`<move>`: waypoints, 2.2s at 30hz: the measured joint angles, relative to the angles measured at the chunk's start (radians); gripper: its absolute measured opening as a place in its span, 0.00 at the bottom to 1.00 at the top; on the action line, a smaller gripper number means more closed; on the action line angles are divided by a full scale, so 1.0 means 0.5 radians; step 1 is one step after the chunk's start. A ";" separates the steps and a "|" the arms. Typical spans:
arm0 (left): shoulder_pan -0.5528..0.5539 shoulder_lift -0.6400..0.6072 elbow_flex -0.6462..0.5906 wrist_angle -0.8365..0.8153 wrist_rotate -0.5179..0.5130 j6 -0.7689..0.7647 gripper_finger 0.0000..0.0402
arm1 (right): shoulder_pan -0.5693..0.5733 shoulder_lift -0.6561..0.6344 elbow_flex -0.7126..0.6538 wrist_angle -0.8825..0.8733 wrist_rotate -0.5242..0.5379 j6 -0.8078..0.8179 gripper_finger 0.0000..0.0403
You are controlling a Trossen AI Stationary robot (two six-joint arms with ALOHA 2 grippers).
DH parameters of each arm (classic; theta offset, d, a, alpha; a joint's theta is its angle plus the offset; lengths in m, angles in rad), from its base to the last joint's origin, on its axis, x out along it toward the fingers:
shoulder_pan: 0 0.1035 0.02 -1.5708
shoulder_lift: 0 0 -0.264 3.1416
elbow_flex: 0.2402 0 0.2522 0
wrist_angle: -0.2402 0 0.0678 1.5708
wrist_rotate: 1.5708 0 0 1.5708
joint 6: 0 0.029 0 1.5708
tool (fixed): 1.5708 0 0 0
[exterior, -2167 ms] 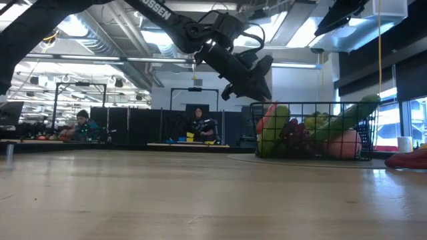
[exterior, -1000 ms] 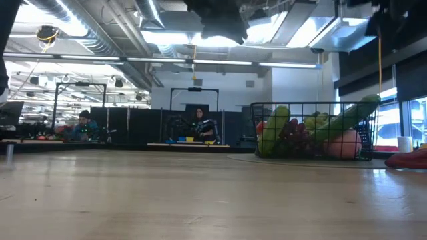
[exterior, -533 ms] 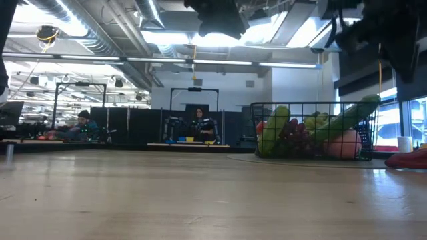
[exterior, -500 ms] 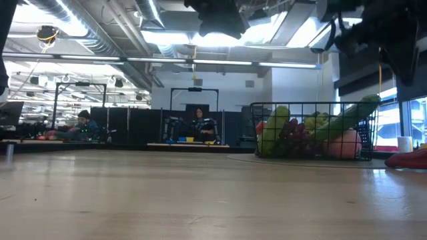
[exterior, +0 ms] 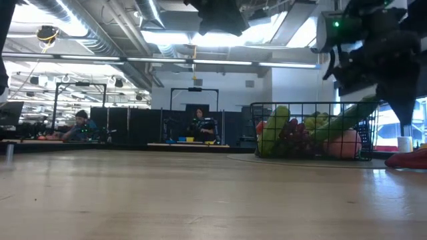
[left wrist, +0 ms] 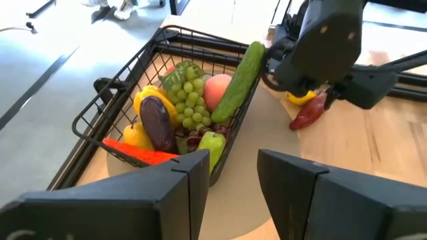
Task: Build produce basket
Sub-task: Put the red chili pepper into the black wire basket
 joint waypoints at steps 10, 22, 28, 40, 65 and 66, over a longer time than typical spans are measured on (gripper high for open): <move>0.000 0.000 0.000 0.002 0.000 0.000 0.29 | 0.007 0.000 -0.305 0.316 -0.022 -0.001 0.57; 0.000 0.000 0.000 0.014 -0.002 0.005 0.29 | 0.008 0.000 -0.545 0.577 -0.021 0.106 0.55; 0.001 0.000 0.000 0.016 -0.002 0.006 0.29 | 0.008 0.000 -0.597 0.634 -0.021 0.124 0.43; 0.000 0.000 0.000 0.014 -0.002 0.007 0.29 | 0.008 -0.002 -0.545 0.710 -0.068 0.222 0.13; 0.001 0.001 0.000 0.013 -0.008 0.114 0.29 | 0.096 -0.002 0.833 -0.239 0.156 0.200 0.12; 0.000 0.001 0.000 0.013 -0.008 0.114 0.29 | 0.084 -0.002 0.890 -0.269 0.212 0.199 0.12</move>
